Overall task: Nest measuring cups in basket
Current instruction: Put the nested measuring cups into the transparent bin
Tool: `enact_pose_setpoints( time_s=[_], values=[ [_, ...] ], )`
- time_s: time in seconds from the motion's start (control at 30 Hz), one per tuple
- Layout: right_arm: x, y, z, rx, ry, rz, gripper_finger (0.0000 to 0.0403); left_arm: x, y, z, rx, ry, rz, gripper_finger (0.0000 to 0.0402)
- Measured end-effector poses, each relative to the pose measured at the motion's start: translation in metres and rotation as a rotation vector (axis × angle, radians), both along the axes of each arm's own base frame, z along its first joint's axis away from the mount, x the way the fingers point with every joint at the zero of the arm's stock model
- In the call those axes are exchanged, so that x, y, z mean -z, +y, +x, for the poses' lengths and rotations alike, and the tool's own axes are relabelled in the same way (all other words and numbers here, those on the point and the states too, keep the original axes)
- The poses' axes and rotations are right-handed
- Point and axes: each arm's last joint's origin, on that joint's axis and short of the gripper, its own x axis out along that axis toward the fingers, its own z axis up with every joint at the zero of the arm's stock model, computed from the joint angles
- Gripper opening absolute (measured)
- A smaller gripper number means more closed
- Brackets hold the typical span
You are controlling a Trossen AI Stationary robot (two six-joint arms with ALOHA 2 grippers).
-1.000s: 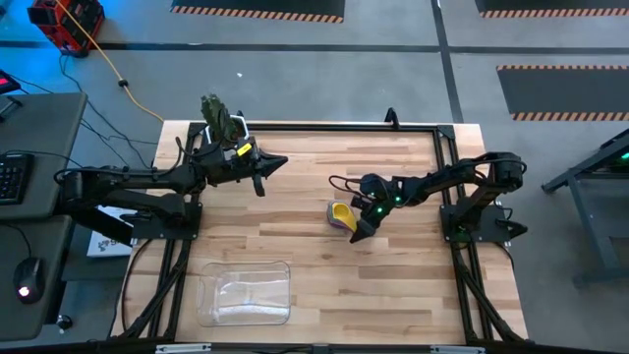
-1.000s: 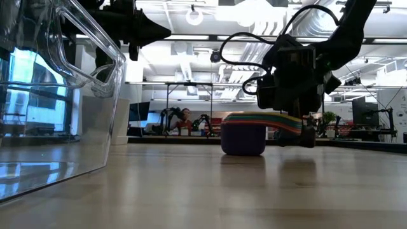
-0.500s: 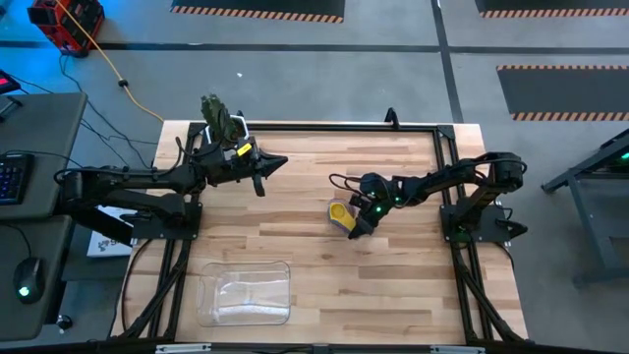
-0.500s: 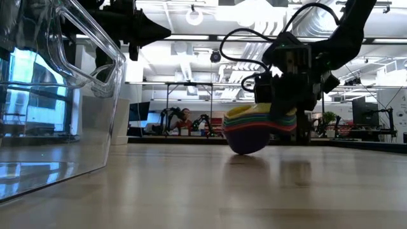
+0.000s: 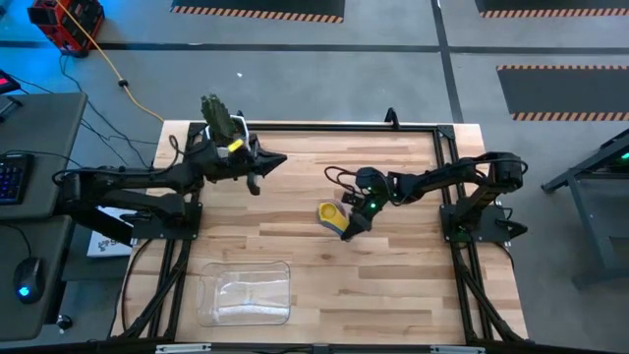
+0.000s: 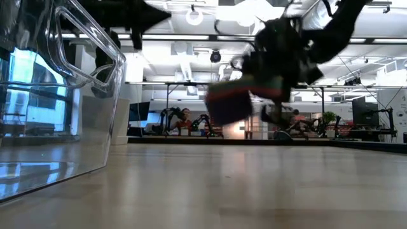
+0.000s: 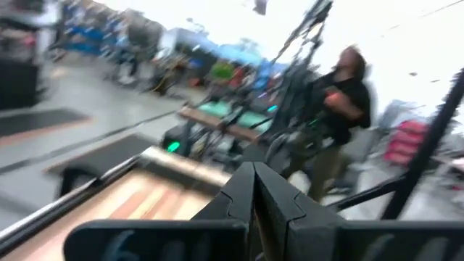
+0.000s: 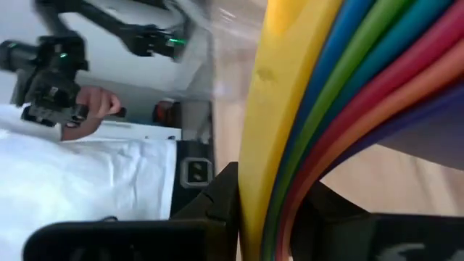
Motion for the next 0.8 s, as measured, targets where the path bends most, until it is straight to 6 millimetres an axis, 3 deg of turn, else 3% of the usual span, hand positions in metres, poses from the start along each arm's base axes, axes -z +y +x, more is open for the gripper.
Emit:
enact_pose_setpoints(
  time_s=[0.27, 0.47, 0.6, 0.8],
  values=[
    [-0.072, 0.026, 0.047, -0.120, -0.268, -0.076, 0.0057, -0.071, -0.007, -0.015, 0.088, -0.234, 0.049, 0.0000],
    [-0.117, 0.056, 0.075, -0.193, -0.222, -0.164, 0.0057, -0.132, -0.020, -0.051, 0.201, -0.431, 0.039, 0.0000],
    [-0.126, 0.081, 0.106, -0.238, -0.174, -0.202, 0.0057, -0.153, -0.028, -0.076, 0.210, -0.436, 0.099, 0.0000],
    [-0.121, 0.119, 0.165, -0.246, -0.118, -0.108, 0.0057, -0.157, -0.037, -0.103, 0.181, -0.388, 0.178, 0.0000]
  ],
)
